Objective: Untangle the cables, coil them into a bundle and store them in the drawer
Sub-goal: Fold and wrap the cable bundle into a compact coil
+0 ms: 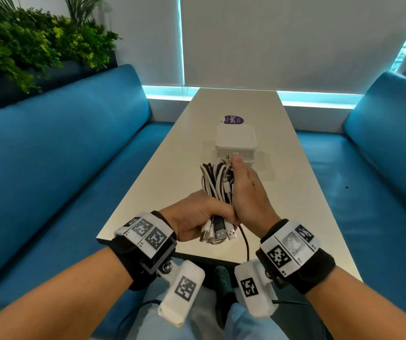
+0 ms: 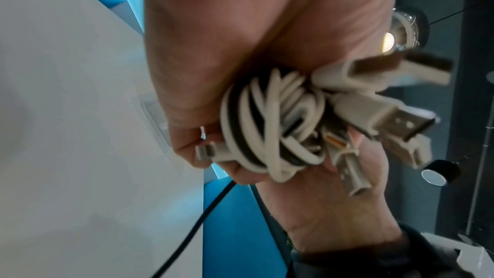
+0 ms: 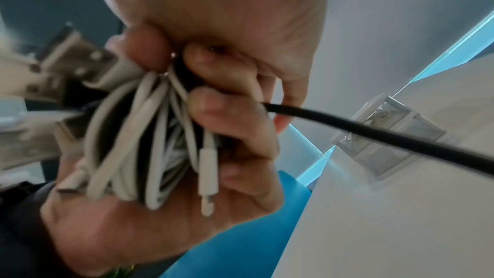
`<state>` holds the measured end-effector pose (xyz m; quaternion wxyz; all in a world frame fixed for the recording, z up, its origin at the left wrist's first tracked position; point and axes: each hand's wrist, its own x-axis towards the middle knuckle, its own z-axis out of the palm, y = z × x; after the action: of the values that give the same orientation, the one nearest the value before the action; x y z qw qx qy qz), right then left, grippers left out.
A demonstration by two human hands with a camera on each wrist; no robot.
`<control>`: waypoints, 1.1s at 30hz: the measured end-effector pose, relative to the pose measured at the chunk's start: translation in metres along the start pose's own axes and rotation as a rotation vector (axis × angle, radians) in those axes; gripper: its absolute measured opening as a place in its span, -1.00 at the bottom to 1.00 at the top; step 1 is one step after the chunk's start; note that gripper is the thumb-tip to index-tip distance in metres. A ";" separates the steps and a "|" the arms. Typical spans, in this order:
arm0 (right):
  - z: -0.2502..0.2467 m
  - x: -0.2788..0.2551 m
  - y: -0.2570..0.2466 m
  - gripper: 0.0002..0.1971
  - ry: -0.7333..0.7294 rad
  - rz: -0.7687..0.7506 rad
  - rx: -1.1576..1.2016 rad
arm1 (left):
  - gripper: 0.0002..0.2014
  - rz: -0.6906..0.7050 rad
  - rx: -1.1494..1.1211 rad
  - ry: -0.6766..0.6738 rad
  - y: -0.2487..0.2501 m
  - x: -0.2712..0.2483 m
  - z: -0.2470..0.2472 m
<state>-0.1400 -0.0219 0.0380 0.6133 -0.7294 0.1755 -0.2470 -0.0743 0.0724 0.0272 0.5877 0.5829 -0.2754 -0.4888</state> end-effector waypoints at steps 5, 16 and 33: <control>0.000 0.005 0.009 -0.49 -0.114 0.005 0.000 | -0.91 -0.011 0.005 0.052 -0.012 0.002 -0.003; -0.020 -0.013 0.038 -0.80 -0.417 0.188 -0.168 | -0.82 0.008 -0.342 0.271 -0.015 -0.004 -0.039; -0.028 -0.012 0.002 -0.82 -0.408 0.087 -0.133 | -0.71 0.064 -0.387 0.434 -0.038 0.005 -0.043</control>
<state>-0.1656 -0.0379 0.0380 0.5965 -0.7950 0.0950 -0.0557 -0.0438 0.0920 -0.0179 0.7483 0.5421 -0.0632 -0.3771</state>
